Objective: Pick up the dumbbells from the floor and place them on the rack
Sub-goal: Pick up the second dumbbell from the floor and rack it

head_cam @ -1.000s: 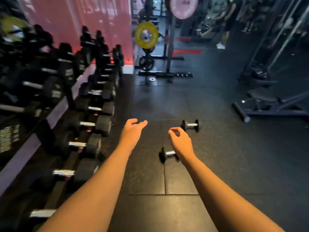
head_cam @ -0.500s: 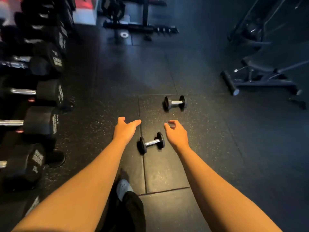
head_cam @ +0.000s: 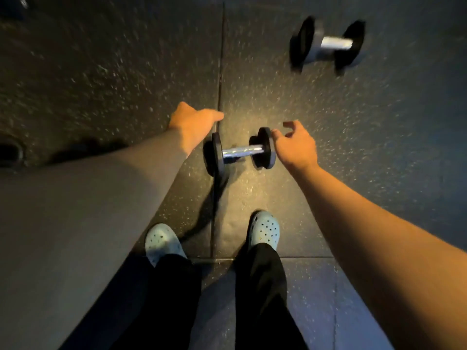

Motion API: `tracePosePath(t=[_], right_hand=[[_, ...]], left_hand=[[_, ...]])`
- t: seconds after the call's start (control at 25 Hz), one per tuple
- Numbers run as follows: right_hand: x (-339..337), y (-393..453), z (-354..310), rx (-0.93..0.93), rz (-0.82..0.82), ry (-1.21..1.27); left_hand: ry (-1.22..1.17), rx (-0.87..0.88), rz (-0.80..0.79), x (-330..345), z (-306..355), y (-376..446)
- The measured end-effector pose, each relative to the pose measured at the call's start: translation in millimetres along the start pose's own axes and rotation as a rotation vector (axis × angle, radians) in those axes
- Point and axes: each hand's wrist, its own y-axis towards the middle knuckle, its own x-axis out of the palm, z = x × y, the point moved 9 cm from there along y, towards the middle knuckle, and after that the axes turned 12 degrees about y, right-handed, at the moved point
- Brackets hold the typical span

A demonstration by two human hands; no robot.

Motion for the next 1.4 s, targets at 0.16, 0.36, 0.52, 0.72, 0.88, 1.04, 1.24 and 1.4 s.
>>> tracePosePath(t=[0.16,0.36,0.52,0.72,0.88,1.04,1.24,1.4], right_hand=[[51,81,77,-0.03,-0.018,-0.074],[84,141,113,-0.062,-0.043,-0.123],[96,168,129,0.053,-0.059,-0.061],[109,180,138,0.167,-0.107,-0.003],[96,159,109,0.055,-0.114,0.048],[51,109,38,-0.031,-0.07,0.162],[-33,16,-91,-0.17,-0.048,0.351],[-123,-86,-232,-0.354,-0.014,0.378]], left_hand=[[-0.038,-0.118,0.049,84,-47,83],[-0.019,-0.213,0.149,144,-70,139],[0.025,-0.345,0.196,170,-89,151],[0.143,-0.344,0.258,166,-96,155],[0.15,-0.269,0.278,143,-83,131],[0.123,-0.164,0.345,75,-34,82],[0.098,0.02,0.496,-45,58,-37],[0.05,0.085,0.599,-160,131,-173]])
